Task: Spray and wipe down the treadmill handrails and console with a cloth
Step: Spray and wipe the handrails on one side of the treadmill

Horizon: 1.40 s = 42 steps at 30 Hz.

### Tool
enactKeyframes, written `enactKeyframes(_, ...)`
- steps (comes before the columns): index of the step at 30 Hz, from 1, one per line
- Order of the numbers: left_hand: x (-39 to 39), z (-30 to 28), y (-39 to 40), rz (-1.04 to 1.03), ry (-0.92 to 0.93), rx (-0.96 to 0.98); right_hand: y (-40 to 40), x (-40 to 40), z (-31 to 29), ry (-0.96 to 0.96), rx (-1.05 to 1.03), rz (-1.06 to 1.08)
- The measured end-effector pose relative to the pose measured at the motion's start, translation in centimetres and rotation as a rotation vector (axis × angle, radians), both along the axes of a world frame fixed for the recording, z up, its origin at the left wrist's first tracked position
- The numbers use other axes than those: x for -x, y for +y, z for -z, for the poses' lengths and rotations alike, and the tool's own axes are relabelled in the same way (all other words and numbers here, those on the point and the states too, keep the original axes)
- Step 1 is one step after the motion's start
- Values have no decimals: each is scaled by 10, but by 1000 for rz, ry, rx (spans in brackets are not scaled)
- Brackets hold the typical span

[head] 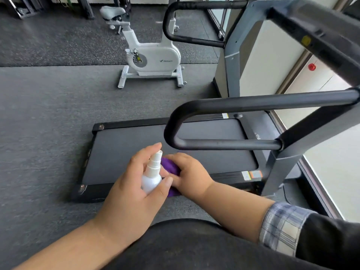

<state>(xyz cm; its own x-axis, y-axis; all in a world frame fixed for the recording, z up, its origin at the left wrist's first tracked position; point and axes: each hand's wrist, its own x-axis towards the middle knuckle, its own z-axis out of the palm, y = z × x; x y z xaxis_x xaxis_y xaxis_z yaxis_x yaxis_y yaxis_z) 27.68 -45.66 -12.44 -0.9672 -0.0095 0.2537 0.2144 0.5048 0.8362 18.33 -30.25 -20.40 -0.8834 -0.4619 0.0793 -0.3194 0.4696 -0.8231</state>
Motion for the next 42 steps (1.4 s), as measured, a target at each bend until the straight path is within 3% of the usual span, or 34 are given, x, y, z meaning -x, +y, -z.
enactKeyframes(2,4,2,11,29,-18,9,17,-5,3,-224,216,225)
enactKeyframes(5,9,5,24,32,-37,-5,42,-2,4,-393,387,472)
enactKeyframes(9,24,5,55,96,-111,10,85,1,6,-548,543,636)
enactKeyframes(16,67,13,125,220,-265,88,143,8,-9,-511,601,661)
enactKeyframes(26,116,21,227,373,-438,140,235,45,-17,-138,574,781)
enactKeyframes(30,131,35,247,305,-504,1,258,83,-5,102,300,646)
enactKeyframes(33,140,51,246,176,-590,-28,259,120,11,114,-201,368)
enactKeyframes(36,137,65,240,41,-660,90,248,130,34,41,-653,91)
enactKeyframes(42,118,67,230,-121,-612,149,273,153,49,212,-784,-155)
